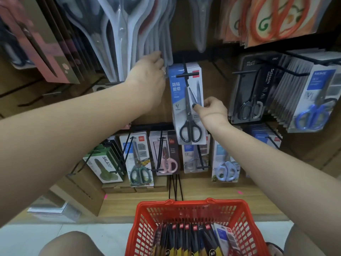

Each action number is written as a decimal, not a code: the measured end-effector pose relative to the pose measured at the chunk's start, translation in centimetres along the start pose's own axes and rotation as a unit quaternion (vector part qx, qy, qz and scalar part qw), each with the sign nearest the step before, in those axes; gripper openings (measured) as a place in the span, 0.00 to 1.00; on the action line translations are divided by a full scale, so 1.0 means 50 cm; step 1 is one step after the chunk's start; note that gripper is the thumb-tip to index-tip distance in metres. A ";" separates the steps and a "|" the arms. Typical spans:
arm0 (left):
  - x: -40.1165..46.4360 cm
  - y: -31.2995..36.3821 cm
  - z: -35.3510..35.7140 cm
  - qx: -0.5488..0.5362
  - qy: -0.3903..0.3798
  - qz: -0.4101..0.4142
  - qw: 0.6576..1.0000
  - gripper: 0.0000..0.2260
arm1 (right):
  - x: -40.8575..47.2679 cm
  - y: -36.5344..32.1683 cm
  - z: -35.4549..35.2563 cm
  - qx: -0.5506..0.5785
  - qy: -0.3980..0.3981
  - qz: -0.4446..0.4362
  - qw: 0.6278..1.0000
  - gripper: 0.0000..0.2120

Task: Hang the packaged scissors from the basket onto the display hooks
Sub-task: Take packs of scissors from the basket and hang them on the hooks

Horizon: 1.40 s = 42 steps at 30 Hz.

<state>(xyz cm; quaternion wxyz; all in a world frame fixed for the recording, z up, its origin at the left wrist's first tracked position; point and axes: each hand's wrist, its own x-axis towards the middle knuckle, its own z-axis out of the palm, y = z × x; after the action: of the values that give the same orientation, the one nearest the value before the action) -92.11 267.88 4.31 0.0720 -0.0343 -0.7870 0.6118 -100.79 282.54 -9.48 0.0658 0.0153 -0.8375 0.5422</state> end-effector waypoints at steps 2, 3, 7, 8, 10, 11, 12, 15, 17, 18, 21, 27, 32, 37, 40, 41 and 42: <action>-0.005 0.016 -0.001 -0.005 -0.013 0.027 1.000 0.29 | -0.013 0.002 -0.002 -0.012 0.009 0.000 1.000 0.09; -0.013 0.031 0.000 -0.022 -0.017 0.038 0.999 0.29 | -0.022 0.005 -0.004 -0.016 0.008 -0.005 1.000 0.09; -0.052 0.082 0.021 -0.097 0.028 0.043 0.994 0.30 | -0.074 0.021 -0.025 -0.041 0.025 -0.057 0.997 0.15; -0.069 0.099 0.021 -0.114 0.035 0.045 0.992 0.30 | -0.090 0.026 -0.031 -0.038 0.034 -0.071 0.996 0.14; -0.105 0.141 0.025 -0.160 0.052 0.059 0.984 0.30 | -0.128 0.043 -0.043 -0.011 0.053 -0.094 0.994 0.11; -0.125 0.166 0.026 -0.189 0.070 0.065 0.977 0.30 | -0.151 0.055 -0.047 0.009 0.062 -0.105 0.993 0.09; -0.146 0.191 0.023 -0.223 0.089 0.068 0.968 0.29 | -0.176 0.070 -0.050 0.032 0.071 -0.116 0.990 0.08; -0.202 0.290 0.022 -0.338 0.149 0.092 0.925 0.24 | -0.247 0.139 -0.044 0.060 0.089 -0.139 0.984 0.08; -0.236 0.372 0.028 -0.420 0.162 0.108 0.887 0.22 | -0.290 0.204 -0.026 0.059 0.075 -0.121 0.988 0.08; -0.251 0.415 0.030 -0.460 0.144 0.112 0.869 0.22 | -0.309 0.239 -0.015 0.051 0.059 -0.100 0.992 0.08; -0.288 0.538 0.039 -0.554 0.015 0.128 0.823 0.21 | -0.357 0.350 0.023 -0.021 -0.038 -0.009 0.999 0.08; -0.349 0.748 0.117 -0.649 -0.338 0.035 0.681 0.22 | -0.425 0.535 0.095 -0.182 -0.350 0.217 0.893 0.09; -0.403 0.838 0.179 -0.666 -0.531 -0.056 0.520 0.35 | -0.476 0.613 0.140 -0.210 -0.418 0.277 0.839 0.19; -0.447 0.887 0.204 -0.680 -0.593 -0.081 0.424 0.37 | -0.521 0.627 0.201 -0.136 -0.444 0.376 0.802 0.43; -0.459 0.903 0.203 -0.703 -0.593 -0.091 0.382 0.34 | -0.540 0.628 0.230 -0.146 -0.421 0.378 0.811 0.50; -0.459 0.906 0.204 -0.709 -0.588 -0.100 0.377 0.33 | -0.541 0.628 0.236 -0.147 -0.410 0.381 0.816 0.50; -0.459 0.908 0.206 -0.716 -0.582 -0.113 0.368 0.33 | -0.540 0.629 0.240 -0.142 -0.399 0.384 0.820 0.50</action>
<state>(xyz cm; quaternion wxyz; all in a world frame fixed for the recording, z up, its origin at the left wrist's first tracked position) -72.58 266.05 -43.74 -0.3874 0.3810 -0.7734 -0.3265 -78.19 283.32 -46.25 -0.4867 -0.1020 -0.7961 0.3449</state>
